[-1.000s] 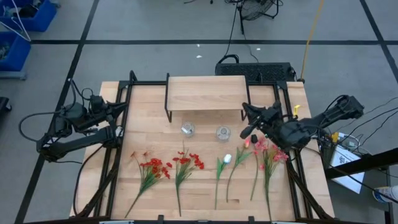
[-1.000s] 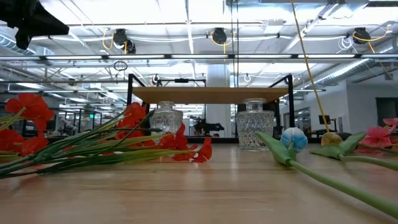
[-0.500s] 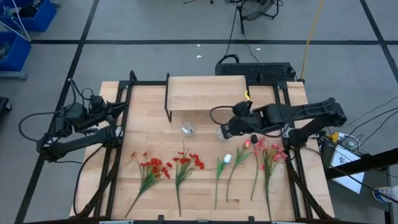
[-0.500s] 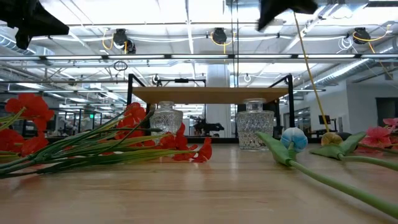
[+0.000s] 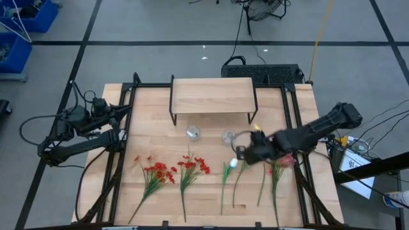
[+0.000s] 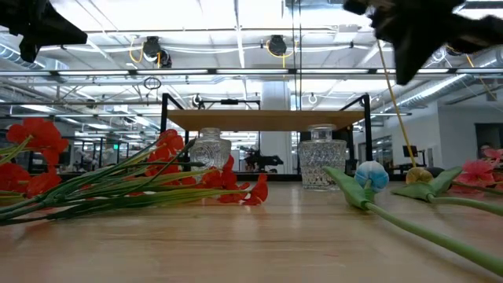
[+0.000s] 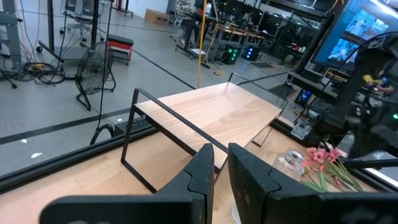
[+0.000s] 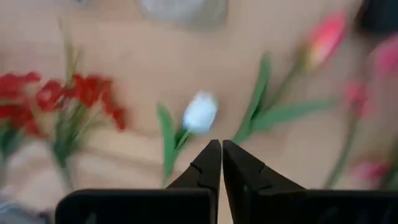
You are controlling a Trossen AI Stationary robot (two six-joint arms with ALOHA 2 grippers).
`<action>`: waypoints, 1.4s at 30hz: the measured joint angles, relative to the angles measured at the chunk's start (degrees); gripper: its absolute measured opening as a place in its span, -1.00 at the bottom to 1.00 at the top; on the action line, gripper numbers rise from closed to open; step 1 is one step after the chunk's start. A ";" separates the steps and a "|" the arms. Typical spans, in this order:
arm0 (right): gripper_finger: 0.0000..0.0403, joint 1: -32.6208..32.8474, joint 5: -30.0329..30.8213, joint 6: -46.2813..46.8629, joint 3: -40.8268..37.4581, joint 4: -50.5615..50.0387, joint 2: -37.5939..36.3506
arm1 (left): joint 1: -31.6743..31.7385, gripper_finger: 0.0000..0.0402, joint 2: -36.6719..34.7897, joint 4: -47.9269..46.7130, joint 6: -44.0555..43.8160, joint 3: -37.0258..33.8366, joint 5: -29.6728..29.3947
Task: Pick and place flowers into a vace then onto a shelf
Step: Put the pink flowers into the right transparent vase
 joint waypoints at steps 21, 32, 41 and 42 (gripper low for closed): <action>-0.31 15.81 -12.18 25.58 -8.36 9.64 3.55 | -0.02 -0.74 0.00 -0.01 0.00 0.01 -0.01; -0.41 23.22 -12.74 28.56 -8.36 10.53 3.62 | 0.00 -0.74 0.00 0.00 0.00 0.01 0.28; -0.41 25.50 -15.89 30.44 -10.40 15.35 8.44 | 0.00 -0.74 0.00 0.01 0.00 0.01 0.28; -0.41 25.76 -16.71 30.46 -10.66 16.22 8.87 | 0.00 -0.74 0.00 -0.01 0.00 -0.01 0.28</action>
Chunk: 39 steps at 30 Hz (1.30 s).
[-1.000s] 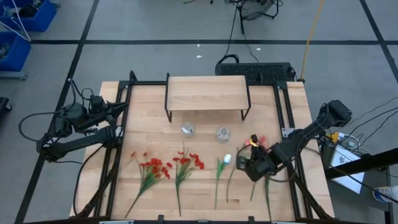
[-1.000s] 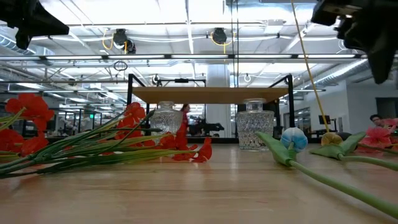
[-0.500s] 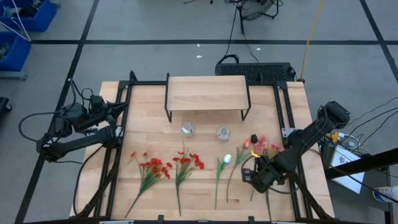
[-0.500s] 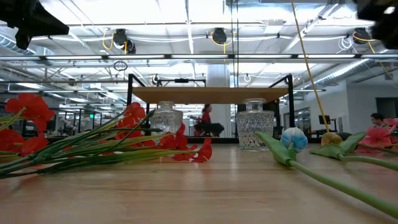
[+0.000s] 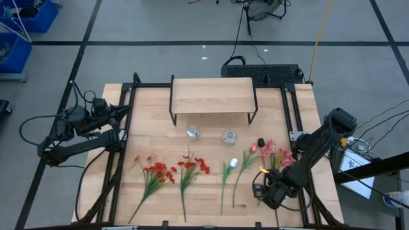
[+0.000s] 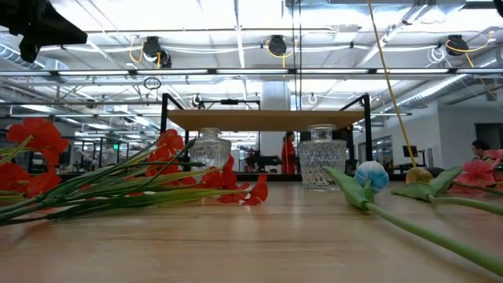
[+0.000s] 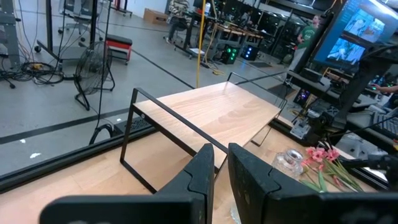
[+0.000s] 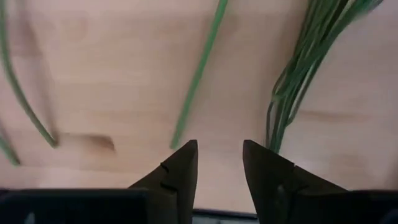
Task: Pick and place flowers into a vace then onto a shelf
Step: Put the pink flowers into the right transparent vase
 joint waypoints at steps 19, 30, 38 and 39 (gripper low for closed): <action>-0.51 2.27 -5.14 0.63 -0.06 -0.30 6.82 | -0.01 -0.74 0.00 0.00 0.00 0.00 0.13; -0.50 2.35 -5.33 0.35 -1.11 1.12 8.54 | 0.00 -0.74 0.00 0.00 0.00 0.01 0.13; -0.59 2.39 -5.50 -0.52 -5.06 5.63 8.41 | -0.01 -0.74 0.00 0.00 0.00 0.01 0.13; -0.63 2.39 -5.52 -0.74 -5.49 6.06 8.41 | -0.02 -0.74 0.00 0.00 0.00 0.01 0.12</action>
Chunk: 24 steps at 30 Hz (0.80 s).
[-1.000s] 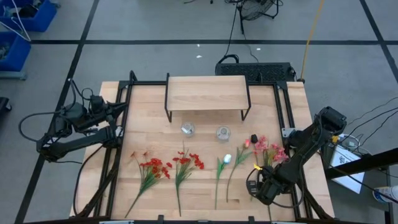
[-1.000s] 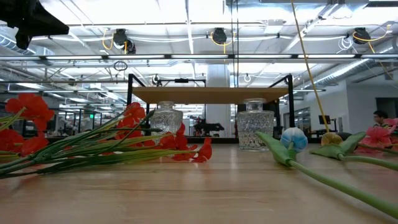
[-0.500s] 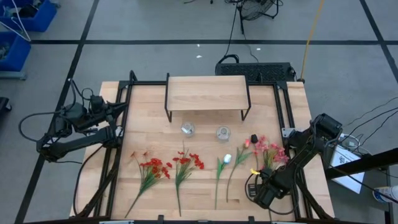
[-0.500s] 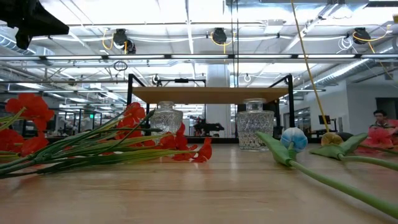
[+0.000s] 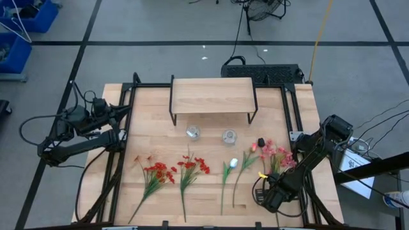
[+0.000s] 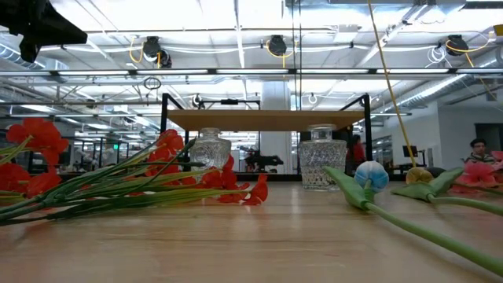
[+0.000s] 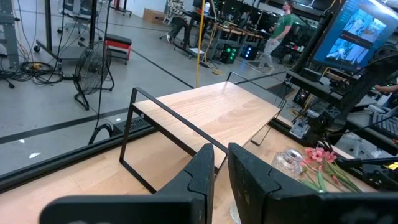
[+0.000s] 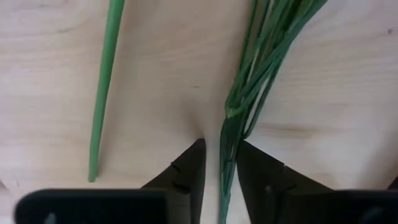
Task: Pick and place flowers into a vace then onto a shelf
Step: Put the pink flowers into the right transparent vase
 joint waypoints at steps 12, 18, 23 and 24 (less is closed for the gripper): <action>-0.99 0.30 5.61 -4.26 -0.41 -0.59 -0.16 | 0.01 -0.74 0.00 0.01 0.00 -0.01 -0.01; -1.00 0.70 14.46 -4.74 -0.45 -2.15 -3.42 | 0.01 -0.74 0.00 0.00 0.00 0.01 -0.01; -1.00 0.44 26.93 -4.91 -0.80 -3.58 -7.07 | 0.02 -0.74 -0.02 0.02 0.00 0.01 -0.01; -1.00 0.30 29.21 -5.07 -0.78 -3.56 -8.00 | 0.01 -0.74 -0.01 0.01 -0.01 0.00 -0.01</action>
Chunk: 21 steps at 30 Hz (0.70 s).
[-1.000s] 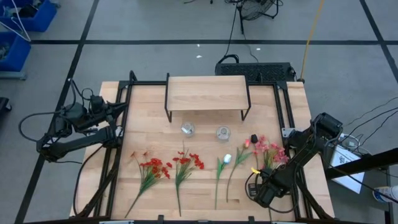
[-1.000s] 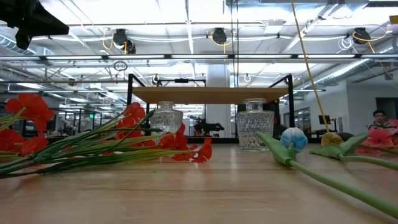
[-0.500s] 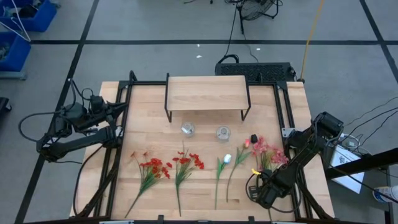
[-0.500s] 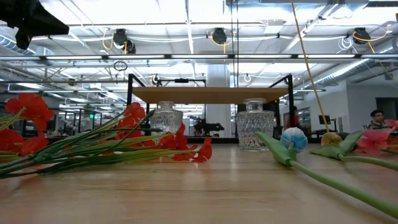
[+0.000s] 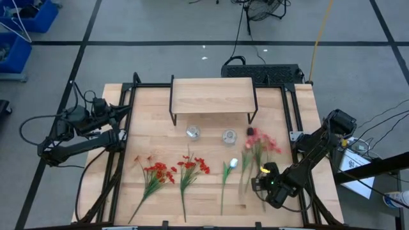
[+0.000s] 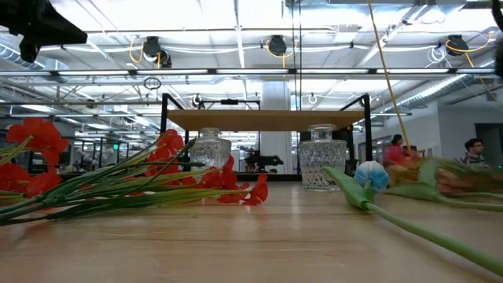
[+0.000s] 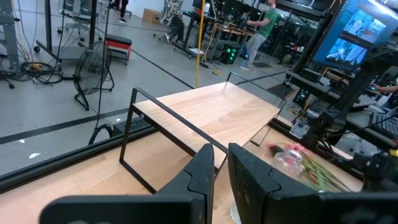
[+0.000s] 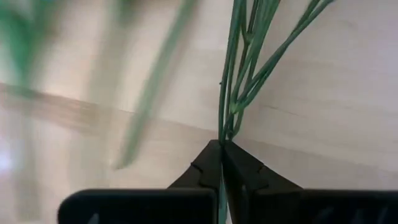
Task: Pick and place flowers into a vace then onto a shelf
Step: Put the pink flowers into the right transparent vase
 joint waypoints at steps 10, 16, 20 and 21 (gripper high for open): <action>-1.00 -1.29 17.93 -13.47 0.15 3.69 -2.56 | 0.01 -0.74 -0.01 0.01 0.01 0.00 0.00; -1.00 -3.43 19.25 -25.59 0.22 9.61 -2.60 | 0.01 -0.74 -0.01 0.01 0.01 -0.01 0.00; -1.00 -5.51 22.50 -35.67 0.22 14.58 -2.65 | 0.01 -0.74 -0.01 0.01 0.00 -0.01 0.00; -1.00 -6.05 23.81 -37.77 0.22 16.15 -2.65 | 0.01 -0.74 -0.01 0.00 0.01 0.00 0.00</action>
